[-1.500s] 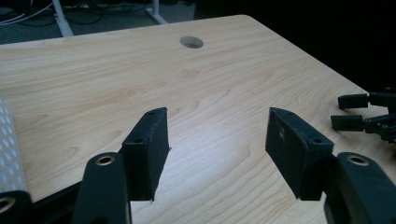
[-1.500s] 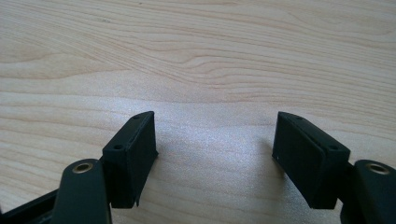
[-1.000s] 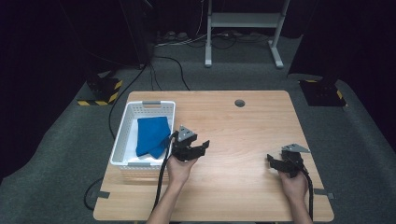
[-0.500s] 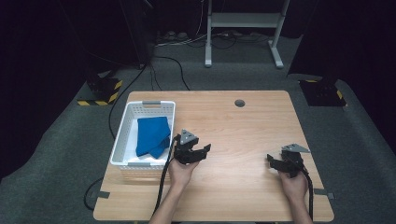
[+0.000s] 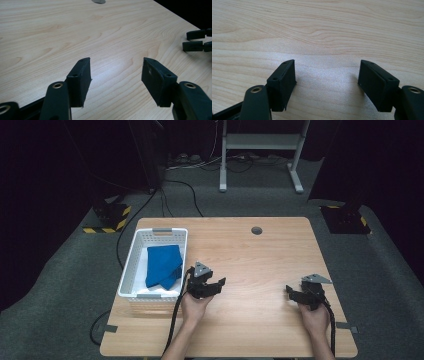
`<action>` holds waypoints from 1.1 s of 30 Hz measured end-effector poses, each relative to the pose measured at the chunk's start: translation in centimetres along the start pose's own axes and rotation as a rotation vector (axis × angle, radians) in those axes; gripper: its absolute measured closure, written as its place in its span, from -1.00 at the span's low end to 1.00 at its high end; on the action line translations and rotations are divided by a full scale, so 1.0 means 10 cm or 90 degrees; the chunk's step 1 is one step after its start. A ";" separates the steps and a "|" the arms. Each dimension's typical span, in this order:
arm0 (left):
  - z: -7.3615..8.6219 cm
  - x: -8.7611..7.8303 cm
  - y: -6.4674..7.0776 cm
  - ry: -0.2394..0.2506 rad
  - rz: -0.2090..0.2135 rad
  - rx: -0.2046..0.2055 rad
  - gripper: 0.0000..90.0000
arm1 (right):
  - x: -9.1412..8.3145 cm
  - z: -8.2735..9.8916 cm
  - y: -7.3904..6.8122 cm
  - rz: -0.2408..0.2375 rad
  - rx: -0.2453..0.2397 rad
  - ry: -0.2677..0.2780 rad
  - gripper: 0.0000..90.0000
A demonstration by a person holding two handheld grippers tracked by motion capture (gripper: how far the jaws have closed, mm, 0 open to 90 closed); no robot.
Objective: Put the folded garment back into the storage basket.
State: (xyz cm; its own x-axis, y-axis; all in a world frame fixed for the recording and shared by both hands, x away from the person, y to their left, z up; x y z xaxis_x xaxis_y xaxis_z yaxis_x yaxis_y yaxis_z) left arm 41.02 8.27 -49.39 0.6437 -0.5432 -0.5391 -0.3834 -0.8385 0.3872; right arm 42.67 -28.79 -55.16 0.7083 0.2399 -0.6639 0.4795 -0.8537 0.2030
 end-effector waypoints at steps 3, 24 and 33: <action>0.02 0.02 -0.01 -0.003 -0.003 0.002 -0.09 | 0.00 0.00 0.00 0.000 0.000 0.000 -0.33; 0.16 0.19 -0.09 -0.036 -0.031 0.005 -0.07 | 0.00 0.00 0.00 0.000 0.000 0.000 -0.33; 0.21 0.28 -0.16 -0.041 -0.035 -0.007 -0.07 | 0.00 0.00 0.00 -0.002 -0.001 0.000 -0.33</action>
State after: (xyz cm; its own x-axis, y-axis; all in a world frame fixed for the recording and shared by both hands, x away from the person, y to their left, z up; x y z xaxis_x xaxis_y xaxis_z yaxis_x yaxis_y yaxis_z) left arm 42.04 8.01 -53.15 0.6196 -0.4979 -0.6068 -0.3404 -0.8670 0.3639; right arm 42.69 -28.79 -55.16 0.7074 0.2423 -0.6640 0.4820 -0.8525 0.2024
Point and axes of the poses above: each handheld gripper's, and its own axes: x roughly forward along the jaws, z roughly out of its underside, y roughly to its right, the point moved 2 cm from there along x, roughly forward along the jaws, and after that the axes turned 15 degrees about -x, right-handed, at the moved point
